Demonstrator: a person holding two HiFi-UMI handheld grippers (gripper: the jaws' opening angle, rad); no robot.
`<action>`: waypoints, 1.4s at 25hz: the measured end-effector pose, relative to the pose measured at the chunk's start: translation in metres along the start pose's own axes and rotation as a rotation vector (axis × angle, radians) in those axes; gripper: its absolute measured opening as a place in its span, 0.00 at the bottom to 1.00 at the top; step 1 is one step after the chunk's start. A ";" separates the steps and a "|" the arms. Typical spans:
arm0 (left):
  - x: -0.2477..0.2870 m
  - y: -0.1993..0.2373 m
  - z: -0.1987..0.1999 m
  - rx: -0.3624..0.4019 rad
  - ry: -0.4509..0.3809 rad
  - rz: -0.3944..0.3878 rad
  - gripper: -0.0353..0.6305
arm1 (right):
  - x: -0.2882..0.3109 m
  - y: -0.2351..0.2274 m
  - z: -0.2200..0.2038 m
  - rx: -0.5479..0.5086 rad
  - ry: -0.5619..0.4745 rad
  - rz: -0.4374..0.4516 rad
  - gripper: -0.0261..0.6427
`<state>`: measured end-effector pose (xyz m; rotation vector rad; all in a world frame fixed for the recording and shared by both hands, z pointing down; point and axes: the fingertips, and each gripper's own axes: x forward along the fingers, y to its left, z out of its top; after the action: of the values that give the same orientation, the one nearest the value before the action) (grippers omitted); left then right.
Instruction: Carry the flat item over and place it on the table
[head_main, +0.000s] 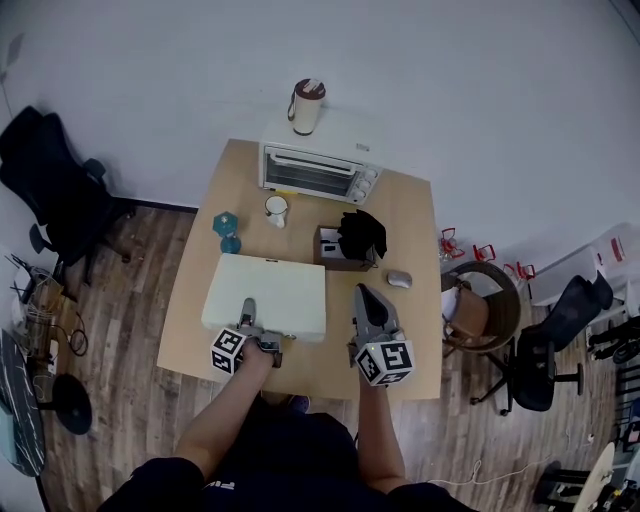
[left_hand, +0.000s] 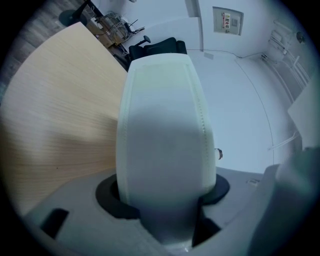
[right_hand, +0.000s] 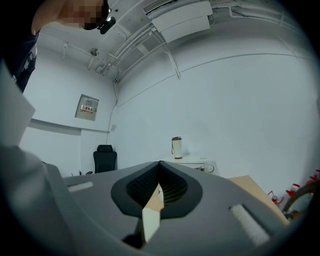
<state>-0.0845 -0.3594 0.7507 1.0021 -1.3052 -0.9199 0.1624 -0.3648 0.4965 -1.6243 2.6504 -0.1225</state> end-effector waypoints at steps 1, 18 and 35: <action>0.003 0.002 -0.001 0.020 0.001 0.012 0.47 | 0.001 0.001 0.001 -0.002 0.001 0.002 0.05; 0.046 0.034 -0.008 0.016 0.018 0.080 0.48 | 0.009 0.005 0.001 0.000 0.010 0.012 0.05; 0.064 0.033 -0.006 0.007 0.010 0.065 0.55 | 0.012 -0.003 -0.006 0.023 0.023 -0.015 0.05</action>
<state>-0.0754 -0.4086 0.8021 0.9632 -1.3262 -0.8606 0.1595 -0.3770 0.5027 -1.6457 2.6442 -0.1733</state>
